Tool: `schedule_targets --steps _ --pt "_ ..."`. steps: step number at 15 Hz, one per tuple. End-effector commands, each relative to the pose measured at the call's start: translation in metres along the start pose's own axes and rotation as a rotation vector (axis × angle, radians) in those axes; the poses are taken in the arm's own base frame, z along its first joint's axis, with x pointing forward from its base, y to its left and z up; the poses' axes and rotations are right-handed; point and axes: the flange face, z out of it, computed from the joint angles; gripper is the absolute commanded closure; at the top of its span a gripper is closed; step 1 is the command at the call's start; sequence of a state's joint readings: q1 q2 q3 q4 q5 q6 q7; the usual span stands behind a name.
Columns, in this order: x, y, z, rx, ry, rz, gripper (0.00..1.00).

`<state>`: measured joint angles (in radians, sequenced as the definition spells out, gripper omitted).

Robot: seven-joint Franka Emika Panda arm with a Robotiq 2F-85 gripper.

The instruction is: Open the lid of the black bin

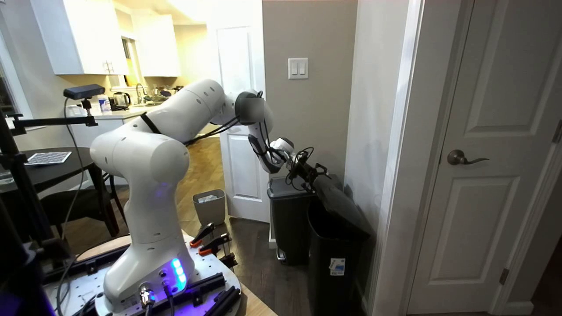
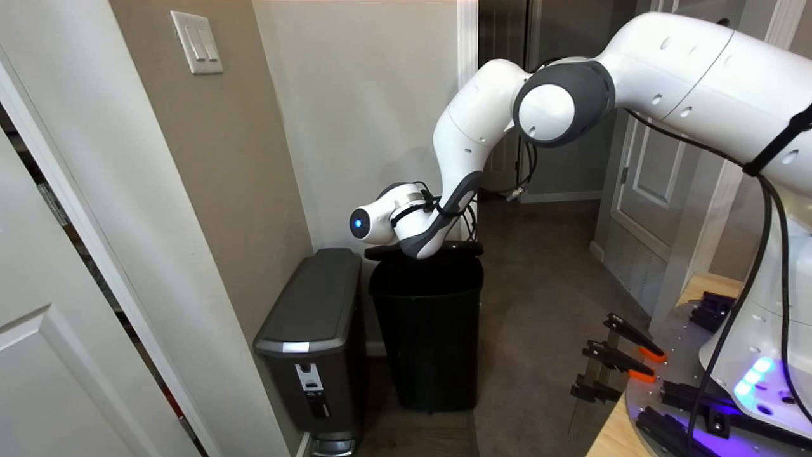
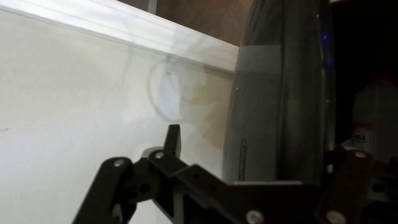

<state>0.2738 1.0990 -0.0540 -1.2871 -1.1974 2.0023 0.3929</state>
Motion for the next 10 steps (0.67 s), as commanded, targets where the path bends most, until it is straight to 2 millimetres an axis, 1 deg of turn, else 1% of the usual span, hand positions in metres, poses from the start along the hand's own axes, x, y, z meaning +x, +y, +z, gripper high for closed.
schedule_targets --steps 1,6,10 --pt "-0.007 0.031 -0.002 0.027 0.002 0.052 0.0" --pt "-0.014 0.082 -0.006 0.098 0.039 0.125 0.0" --pt "-0.026 0.13 -0.001 0.205 0.094 0.239 0.0"
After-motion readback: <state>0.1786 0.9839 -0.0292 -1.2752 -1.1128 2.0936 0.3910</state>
